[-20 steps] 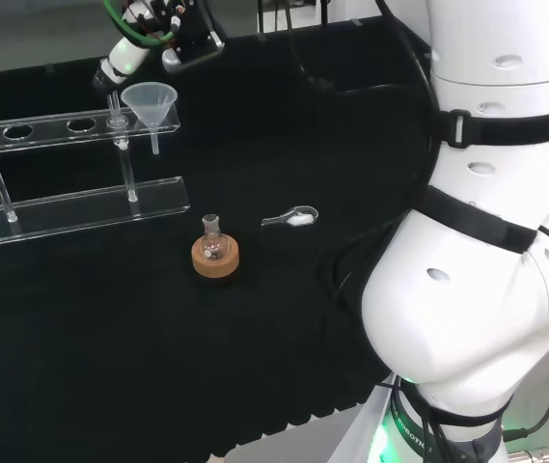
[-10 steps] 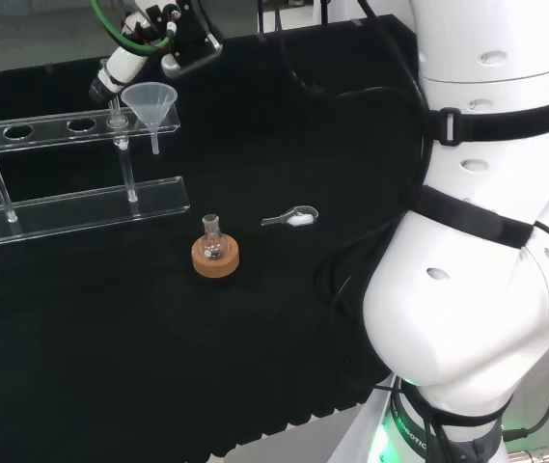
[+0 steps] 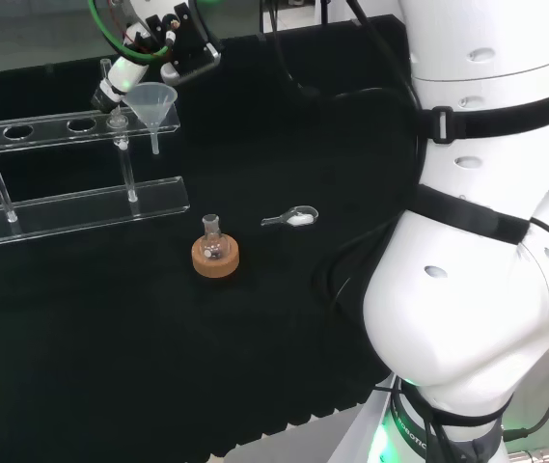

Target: Pick up the funnel from the transparent funnel stand.

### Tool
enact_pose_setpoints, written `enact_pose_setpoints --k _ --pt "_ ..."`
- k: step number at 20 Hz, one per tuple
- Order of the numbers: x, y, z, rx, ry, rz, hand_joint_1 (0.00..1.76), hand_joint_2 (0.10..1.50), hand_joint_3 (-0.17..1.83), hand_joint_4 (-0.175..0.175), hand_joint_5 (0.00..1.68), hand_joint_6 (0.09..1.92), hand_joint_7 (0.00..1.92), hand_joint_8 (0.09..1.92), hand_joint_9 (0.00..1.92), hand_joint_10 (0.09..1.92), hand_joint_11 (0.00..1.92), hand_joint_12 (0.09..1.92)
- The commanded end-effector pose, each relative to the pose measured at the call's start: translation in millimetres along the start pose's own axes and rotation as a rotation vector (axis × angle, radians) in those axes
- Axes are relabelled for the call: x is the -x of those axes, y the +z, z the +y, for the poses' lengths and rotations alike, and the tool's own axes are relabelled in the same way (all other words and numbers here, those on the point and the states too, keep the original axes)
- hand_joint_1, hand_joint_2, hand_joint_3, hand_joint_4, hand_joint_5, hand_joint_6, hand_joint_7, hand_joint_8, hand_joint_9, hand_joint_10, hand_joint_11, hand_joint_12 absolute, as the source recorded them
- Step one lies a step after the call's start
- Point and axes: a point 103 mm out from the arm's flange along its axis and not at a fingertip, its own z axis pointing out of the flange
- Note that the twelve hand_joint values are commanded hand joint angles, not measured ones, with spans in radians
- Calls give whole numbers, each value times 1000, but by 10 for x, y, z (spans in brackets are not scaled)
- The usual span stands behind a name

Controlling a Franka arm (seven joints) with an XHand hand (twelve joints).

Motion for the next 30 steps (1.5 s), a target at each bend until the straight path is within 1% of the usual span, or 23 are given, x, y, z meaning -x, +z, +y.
enact_pose_setpoints --k 1,5,9,13,20,28,30 --pt "26 57 102 -19 18 8 262 677 1 -57 0 87 0 137 0 87 0 639" --pt "41 109 155 -33 24 10 268 680 2 -59 0 87 0 130 0 87 0 643" --pt "39 166 172 -45 18 9 278 679 2 -61 0 87 0 124 0 87 0 646" --pt "16 193 160 -57 -3 -7 313 675 0 -64 0 87 0 122 0 87 0 647" --pt "1 232 186 -84 -8 -1 351 677 1 -70 0 87 0 126 0 87 0 645" --pt "65 208 186 -95 1 -7 343 686 5 -71 0 87 21 143 0 87 0 640" --pt "72 205 189 -112 2 -4 341 687 5 -70 0 87 30 149 0 87 0 637"
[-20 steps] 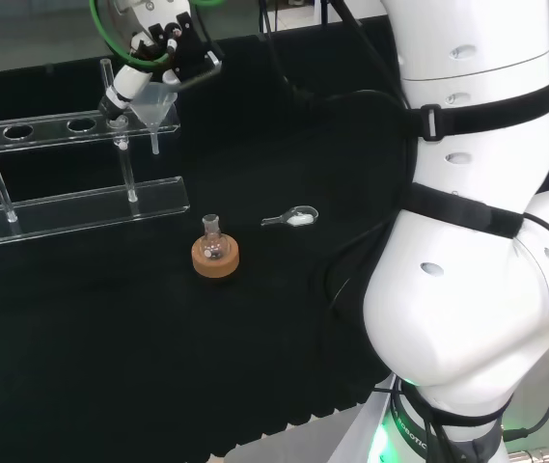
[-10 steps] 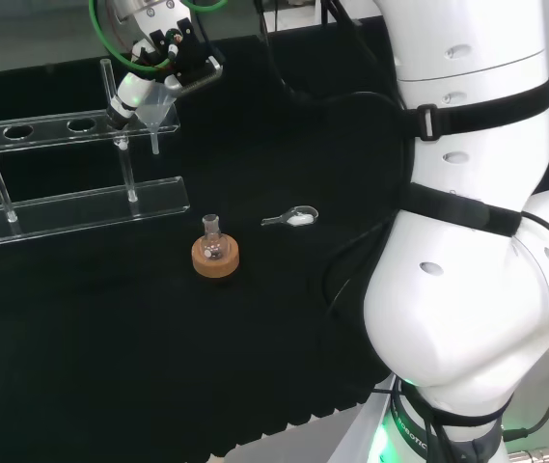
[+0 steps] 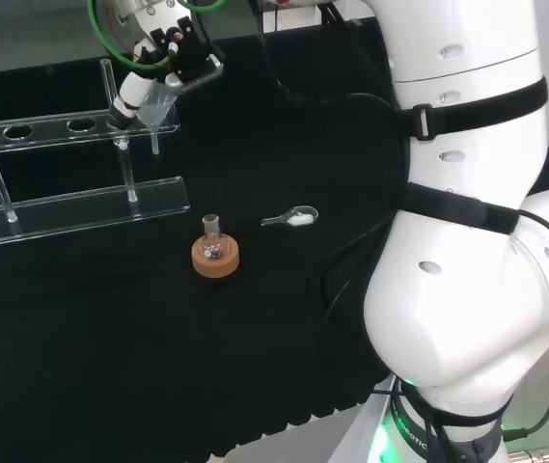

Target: Pick up the funnel from the transparent funnel stand.

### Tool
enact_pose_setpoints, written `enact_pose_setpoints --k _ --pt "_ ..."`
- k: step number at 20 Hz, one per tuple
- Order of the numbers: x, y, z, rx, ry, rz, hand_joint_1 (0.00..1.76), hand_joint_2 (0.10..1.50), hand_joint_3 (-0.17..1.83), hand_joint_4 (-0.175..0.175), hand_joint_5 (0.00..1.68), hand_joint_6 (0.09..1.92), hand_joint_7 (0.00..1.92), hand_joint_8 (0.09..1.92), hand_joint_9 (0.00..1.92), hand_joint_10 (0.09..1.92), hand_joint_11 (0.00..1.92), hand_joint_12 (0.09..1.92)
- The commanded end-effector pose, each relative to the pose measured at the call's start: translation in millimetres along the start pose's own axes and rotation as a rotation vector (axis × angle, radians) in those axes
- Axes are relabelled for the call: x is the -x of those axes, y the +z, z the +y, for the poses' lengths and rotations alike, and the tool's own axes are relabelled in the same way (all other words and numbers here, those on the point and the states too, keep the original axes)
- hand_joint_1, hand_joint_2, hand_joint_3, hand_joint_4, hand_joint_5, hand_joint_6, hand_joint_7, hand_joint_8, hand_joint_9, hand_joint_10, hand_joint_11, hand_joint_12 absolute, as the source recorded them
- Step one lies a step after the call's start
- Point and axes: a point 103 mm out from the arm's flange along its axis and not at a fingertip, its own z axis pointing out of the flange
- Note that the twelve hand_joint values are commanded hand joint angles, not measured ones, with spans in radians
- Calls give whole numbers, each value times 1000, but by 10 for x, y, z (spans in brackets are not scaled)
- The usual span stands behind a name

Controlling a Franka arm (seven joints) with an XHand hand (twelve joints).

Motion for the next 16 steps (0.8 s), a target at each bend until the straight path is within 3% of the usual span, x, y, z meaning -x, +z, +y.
enact_pose_setpoints --k 1,11,16 --pt "25 -4 -1 -23 4 5 340 688 5 -69 0 87 32 151 0 87 0 637" --pt "14 11 -9 -32 2 -7 317 695 8 -62 0 87 76 188 11 87 0 626" --pt "-35 -11 -20 9 0 5 315 700 7 -63 3 87 120 276 52 87 0 675"
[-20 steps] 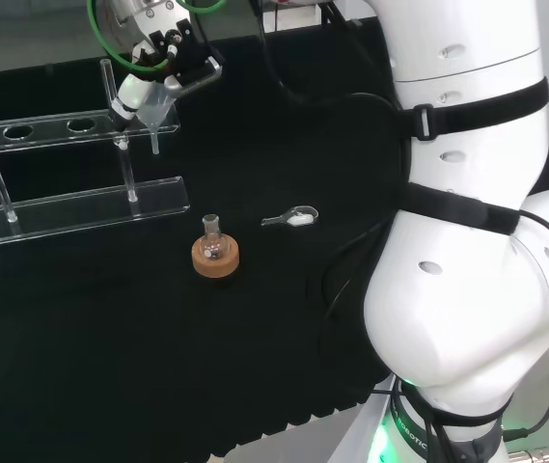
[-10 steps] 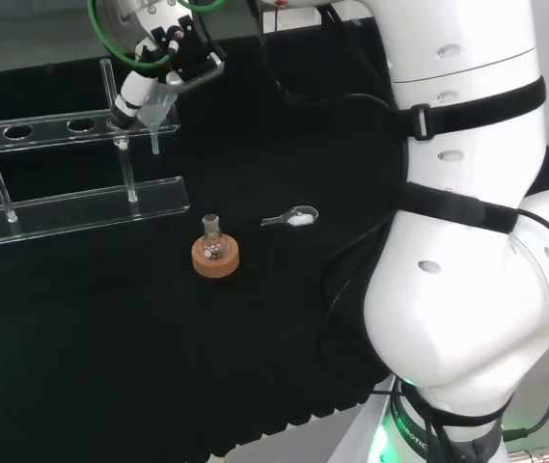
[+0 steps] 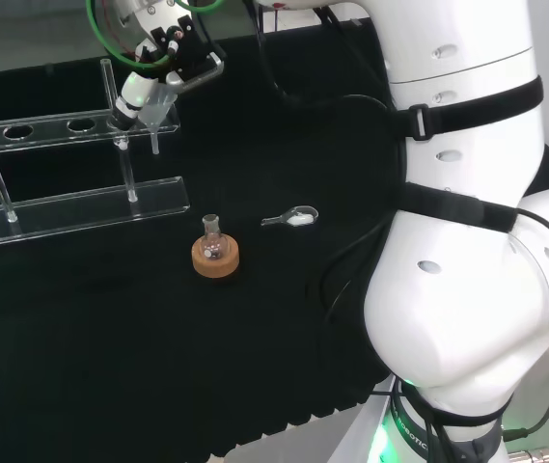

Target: Pick up the funnel from the transparent funnel stand.

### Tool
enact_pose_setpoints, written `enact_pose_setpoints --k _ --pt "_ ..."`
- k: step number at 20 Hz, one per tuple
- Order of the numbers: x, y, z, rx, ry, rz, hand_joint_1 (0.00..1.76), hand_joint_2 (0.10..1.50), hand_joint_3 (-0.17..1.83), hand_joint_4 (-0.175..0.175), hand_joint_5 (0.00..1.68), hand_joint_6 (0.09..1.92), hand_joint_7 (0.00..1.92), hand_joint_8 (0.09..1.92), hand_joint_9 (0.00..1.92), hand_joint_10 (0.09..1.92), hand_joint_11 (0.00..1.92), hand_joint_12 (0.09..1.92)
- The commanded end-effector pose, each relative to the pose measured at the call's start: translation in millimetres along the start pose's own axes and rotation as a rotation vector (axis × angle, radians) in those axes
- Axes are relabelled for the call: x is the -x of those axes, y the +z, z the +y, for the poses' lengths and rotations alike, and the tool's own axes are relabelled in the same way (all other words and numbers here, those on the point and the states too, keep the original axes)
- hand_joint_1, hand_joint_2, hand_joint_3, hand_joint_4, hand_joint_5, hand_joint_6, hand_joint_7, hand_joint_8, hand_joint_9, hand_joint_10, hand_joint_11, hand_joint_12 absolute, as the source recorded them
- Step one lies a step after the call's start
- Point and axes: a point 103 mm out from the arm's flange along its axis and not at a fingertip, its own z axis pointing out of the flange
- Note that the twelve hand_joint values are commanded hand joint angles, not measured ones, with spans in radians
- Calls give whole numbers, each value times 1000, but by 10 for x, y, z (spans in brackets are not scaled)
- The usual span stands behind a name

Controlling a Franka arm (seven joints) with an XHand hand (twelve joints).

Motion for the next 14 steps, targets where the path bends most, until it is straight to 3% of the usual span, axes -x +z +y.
enact_pose_setpoints --k 1,6,14 --pt "-39 -26 -19 41 -5 12 316 702 6 -62 22 87 129 323 66 87 0 727" --pt "-35 -30 -7 49 -8 7 325 706 2 -59 69 87 120 522 5 396 0 860" --pt "-83 -18 34 37 -5 -6 335 713 5 -58 84 87 136 545 0 450 0 880"
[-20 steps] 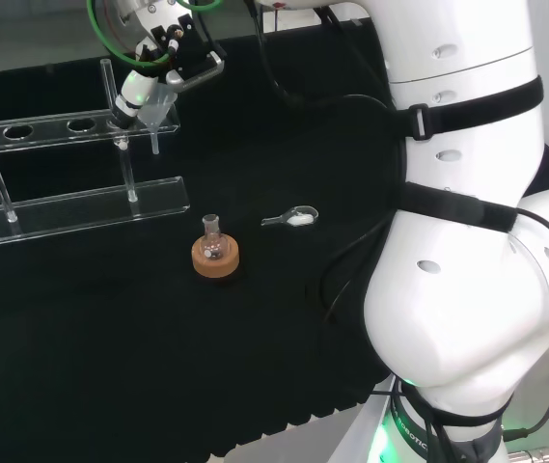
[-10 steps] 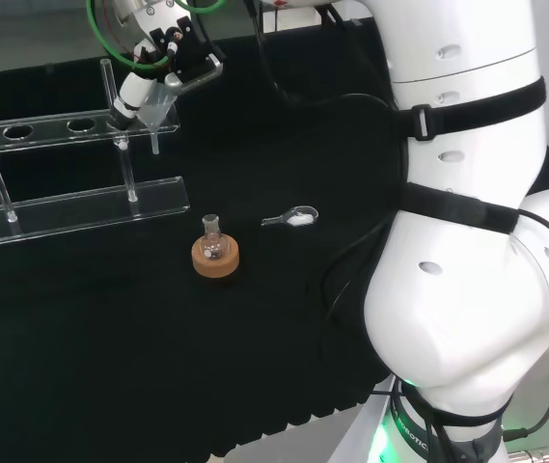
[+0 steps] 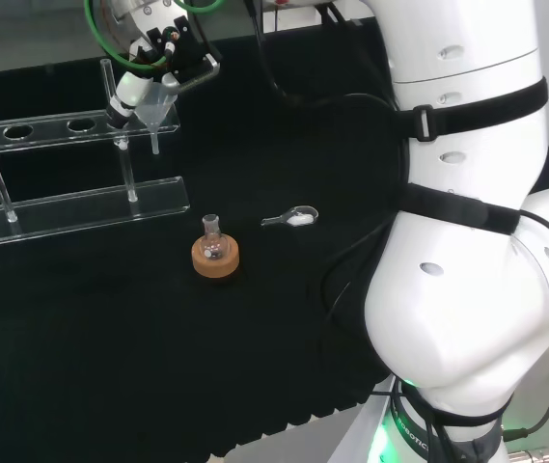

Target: Pick up the funnel from the transparent funnel stand.

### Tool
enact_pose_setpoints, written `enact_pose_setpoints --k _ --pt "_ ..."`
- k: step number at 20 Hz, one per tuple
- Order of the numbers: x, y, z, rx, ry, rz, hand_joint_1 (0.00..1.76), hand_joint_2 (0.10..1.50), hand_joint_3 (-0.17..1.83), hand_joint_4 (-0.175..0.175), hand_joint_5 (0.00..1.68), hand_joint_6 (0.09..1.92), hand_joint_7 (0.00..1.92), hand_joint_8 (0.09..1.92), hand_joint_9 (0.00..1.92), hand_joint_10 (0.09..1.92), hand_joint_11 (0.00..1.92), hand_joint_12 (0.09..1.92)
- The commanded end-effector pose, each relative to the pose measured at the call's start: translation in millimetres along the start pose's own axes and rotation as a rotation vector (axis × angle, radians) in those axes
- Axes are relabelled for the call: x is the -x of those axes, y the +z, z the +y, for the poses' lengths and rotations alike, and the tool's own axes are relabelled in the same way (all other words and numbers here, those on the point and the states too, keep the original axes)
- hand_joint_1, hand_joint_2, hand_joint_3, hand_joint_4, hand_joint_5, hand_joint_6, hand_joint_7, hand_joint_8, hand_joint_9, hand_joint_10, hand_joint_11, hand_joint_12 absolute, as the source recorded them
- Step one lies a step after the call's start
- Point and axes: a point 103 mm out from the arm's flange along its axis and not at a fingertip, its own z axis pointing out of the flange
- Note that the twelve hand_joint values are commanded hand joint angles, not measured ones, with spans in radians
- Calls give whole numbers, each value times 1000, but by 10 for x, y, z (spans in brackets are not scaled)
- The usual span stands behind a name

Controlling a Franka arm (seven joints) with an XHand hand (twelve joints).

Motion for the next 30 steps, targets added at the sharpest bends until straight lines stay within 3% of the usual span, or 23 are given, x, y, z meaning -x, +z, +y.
enact_pose_setpoints --k 1,13,19,30 --pt "-17 34 21 -14 3 -6 336 714 5 -58 84 87 136 545 0 451 0 881" --pt "16 68 31 -18 12 -4 350 723 9 -57 91 87 134 546 0 461 0 893" --pt "61 61 29 7 18 1 370 732 8 -36 241 87 296 549 1 770 0 996" --pt "97 85 44 5 21 4 391 746 12 -33 274 87 339 545 40 835 0 1061"
